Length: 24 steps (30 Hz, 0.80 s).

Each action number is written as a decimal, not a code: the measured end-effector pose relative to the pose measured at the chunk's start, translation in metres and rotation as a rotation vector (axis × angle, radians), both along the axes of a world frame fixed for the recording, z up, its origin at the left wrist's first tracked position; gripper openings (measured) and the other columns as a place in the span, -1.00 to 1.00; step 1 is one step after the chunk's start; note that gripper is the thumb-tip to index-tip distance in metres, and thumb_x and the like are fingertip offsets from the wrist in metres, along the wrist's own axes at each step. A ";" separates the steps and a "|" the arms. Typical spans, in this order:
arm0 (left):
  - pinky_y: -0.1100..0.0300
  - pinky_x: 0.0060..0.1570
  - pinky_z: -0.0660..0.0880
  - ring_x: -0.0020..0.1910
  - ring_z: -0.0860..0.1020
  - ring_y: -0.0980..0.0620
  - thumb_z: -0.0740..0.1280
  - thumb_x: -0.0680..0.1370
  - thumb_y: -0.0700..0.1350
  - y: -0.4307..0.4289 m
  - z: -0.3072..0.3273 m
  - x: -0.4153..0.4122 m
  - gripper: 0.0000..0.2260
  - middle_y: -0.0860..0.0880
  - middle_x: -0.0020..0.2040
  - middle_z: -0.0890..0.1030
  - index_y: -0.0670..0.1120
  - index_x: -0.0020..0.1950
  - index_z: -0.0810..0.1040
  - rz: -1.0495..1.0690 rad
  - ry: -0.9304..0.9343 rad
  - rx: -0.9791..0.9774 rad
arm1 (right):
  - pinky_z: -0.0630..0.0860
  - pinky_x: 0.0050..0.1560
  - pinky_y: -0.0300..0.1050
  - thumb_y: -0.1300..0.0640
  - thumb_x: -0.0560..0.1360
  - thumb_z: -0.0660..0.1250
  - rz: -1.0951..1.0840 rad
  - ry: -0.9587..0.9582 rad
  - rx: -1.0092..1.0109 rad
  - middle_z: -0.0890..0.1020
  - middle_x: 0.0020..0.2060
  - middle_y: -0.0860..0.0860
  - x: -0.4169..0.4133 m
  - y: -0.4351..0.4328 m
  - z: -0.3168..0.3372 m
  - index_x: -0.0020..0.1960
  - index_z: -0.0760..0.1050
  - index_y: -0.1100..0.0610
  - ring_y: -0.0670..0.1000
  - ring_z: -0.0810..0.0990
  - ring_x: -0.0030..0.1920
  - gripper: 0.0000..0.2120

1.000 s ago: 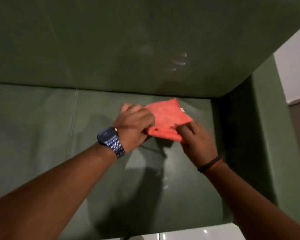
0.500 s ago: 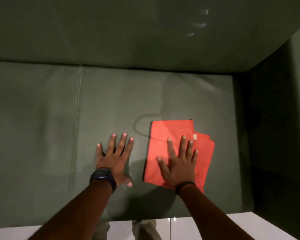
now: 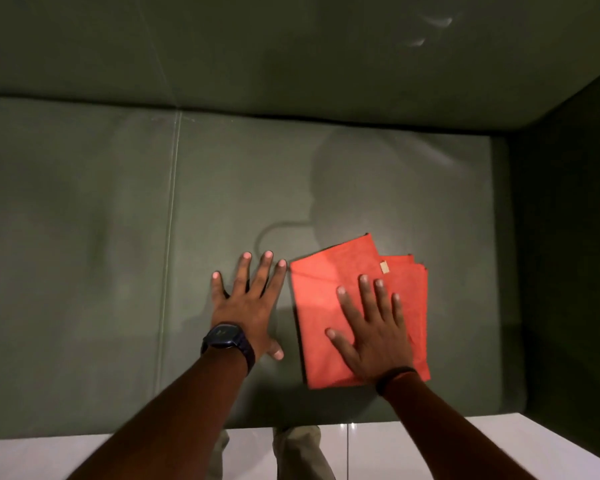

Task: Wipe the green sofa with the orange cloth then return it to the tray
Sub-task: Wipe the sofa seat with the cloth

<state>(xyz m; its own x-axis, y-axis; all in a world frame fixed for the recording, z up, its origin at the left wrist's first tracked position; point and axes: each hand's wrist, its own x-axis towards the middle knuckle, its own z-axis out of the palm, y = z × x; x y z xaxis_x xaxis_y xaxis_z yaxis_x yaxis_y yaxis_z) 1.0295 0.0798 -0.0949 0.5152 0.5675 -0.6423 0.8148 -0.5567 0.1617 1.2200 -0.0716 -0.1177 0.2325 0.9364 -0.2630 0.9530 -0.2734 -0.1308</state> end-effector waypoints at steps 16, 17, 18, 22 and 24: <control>-0.29 0.35 0.06 0.47 0.00 -0.15 0.36 0.25 0.15 -0.057 0.012 -0.023 -0.08 -0.04 0.53 0.06 -0.02 0.49 -0.01 0.155 -0.229 0.074 | 0.01 0.34 0.45 -0.34 0.50 -0.05 -0.459 -0.015 -0.278 -0.06 0.51 0.28 -0.038 0.041 0.028 0.52 -0.09 0.07 0.41 -0.08 0.45 -0.26; -0.27 0.31 0.17 0.44 0.15 -0.18 0.34 0.23 0.16 -0.065 0.016 -0.022 -0.17 -0.08 0.49 0.22 -0.05 0.44 0.20 0.208 -0.302 0.096 | 0.06 0.34 0.42 -0.28 0.53 0.03 -0.453 0.006 -0.258 -0.02 0.52 0.25 -0.035 0.051 0.032 0.52 -0.06 0.04 0.39 -0.03 0.45 -0.31; -0.22 0.24 0.28 0.35 0.31 -0.20 0.32 0.23 0.19 -0.073 0.019 -0.018 -0.27 -0.11 0.40 0.37 -0.07 0.34 0.37 0.270 -0.367 0.125 | 0.10 0.35 0.39 -0.18 0.55 0.11 -0.422 0.032 -0.216 0.03 0.52 0.21 -0.032 0.062 0.036 0.52 -0.02 0.00 0.34 0.02 0.46 -0.36; -0.05 -0.19 0.43 -0.12 0.52 -0.19 0.29 0.30 0.26 -0.087 0.031 0.021 -0.53 -0.12 -0.02 0.61 -0.06 -0.01 0.56 0.500 -0.327 0.121 | 0.04 0.35 0.41 0.21 0.49 0.18 0.090 -0.015 -0.206 0.07 0.53 0.08 -0.017 0.110 0.046 0.47 0.11 -0.14 0.20 -0.02 0.50 -0.39; -0.08 -0.16 0.44 -0.08 0.50 -0.19 0.42 0.26 0.16 -0.090 0.031 0.036 -0.64 -0.10 -0.03 0.59 -0.02 -0.07 0.53 0.570 -0.186 0.004 | -0.04 0.36 0.43 0.23 0.49 0.21 0.288 -0.091 -0.259 0.11 0.52 0.10 -0.009 0.125 0.050 0.42 0.25 -0.11 0.16 0.01 0.50 -0.45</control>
